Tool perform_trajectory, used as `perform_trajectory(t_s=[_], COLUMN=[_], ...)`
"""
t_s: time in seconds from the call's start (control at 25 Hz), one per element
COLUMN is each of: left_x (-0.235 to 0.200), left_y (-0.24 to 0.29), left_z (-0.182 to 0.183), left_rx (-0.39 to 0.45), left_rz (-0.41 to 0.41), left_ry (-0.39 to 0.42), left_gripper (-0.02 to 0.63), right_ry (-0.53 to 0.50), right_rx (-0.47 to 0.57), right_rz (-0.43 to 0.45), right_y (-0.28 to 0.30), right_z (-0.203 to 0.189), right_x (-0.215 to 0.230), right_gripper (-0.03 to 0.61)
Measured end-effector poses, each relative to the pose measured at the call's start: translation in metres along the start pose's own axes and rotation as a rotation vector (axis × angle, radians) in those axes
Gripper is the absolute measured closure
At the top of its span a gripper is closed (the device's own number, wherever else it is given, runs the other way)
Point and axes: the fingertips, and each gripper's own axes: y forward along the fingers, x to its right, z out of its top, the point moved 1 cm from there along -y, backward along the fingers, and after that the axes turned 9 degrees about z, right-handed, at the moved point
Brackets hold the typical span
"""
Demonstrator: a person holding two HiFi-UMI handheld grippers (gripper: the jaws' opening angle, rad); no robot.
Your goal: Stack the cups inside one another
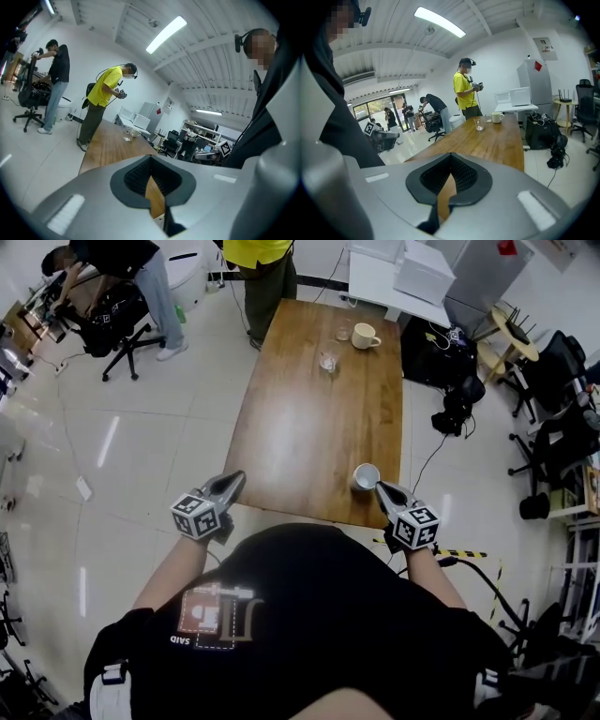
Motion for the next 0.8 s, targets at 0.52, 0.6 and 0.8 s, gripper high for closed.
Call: perform_trajectory(t_s=[0.52, 0.6, 0.8], left_x=[0.007, 0.006, 0.007], left_y=[0.015, 0.016, 0.016], left_z=[-0.004, -0.004, -0.008], left_rx=[-0.013, -0.012, -0.01], left_rz=[-0.045, -0.048, -0.056], left_ry=[0.033, 0.038, 0.053], left_gripper=[0.612, 0.612, 0.612], right_ry=[0.035, 0.032, 0.021], right_rx=[-0.022, -0.026, -0.026], right_rz=[-0.019, -0.026, -0.021], right_y=[0.004, 0.003, 0.003], right_z=[-0.011, -0.014, -0.016], right_x=[0.011, 0.012, 0.009], right_gripper=[0.566, 0.566, 0.566])
